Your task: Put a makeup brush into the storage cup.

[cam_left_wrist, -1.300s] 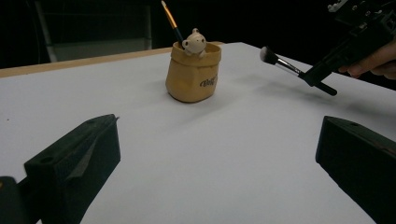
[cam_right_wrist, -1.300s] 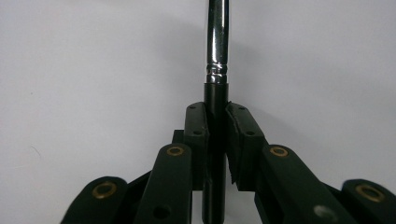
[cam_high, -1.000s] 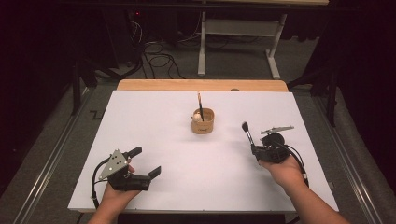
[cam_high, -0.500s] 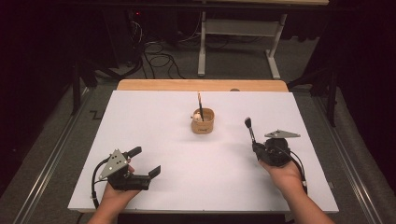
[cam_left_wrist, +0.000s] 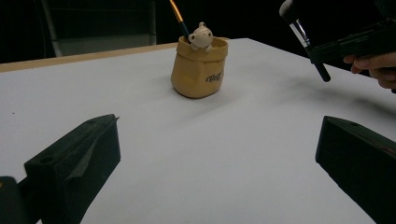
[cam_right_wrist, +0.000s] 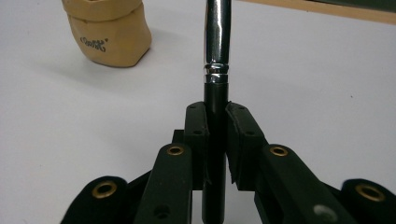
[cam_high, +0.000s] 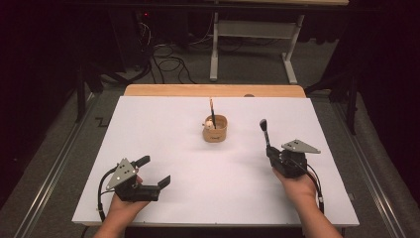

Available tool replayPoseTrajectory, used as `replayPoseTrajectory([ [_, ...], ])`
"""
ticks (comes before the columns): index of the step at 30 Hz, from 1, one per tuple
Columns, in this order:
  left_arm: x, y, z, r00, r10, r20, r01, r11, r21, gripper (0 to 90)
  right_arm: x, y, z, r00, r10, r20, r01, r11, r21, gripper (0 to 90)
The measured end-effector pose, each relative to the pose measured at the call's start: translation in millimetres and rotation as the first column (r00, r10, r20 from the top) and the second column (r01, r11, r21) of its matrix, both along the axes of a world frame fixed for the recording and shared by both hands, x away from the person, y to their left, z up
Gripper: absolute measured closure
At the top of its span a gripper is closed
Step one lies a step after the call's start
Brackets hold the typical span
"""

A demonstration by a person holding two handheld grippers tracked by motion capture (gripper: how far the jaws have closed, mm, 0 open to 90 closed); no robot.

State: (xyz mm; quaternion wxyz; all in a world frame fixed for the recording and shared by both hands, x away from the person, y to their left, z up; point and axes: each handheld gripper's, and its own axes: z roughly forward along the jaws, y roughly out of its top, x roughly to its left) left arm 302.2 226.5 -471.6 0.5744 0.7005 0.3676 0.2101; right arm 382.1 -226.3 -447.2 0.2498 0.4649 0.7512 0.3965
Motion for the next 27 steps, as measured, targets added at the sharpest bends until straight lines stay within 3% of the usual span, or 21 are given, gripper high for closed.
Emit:
replayPoseTrajectory([
  [16,1.6,0.9,-2.0,0.9999,0.015,-0.008,-0.015,0.9999,0.001,0.9,-4.2,-3.7,-7.3,0.9953,-0.005,0.097,-0.003,0.996,0.084,80.7],
  [27,2.9,-0.3,-3.6,0.9996,0.024,-0.017,-0.024,0.9997,0.0,0.9,-14.0,-9.8,-12.7,0.987,0.018,0.16,-0.038,0.991,0.125,80.8],
])
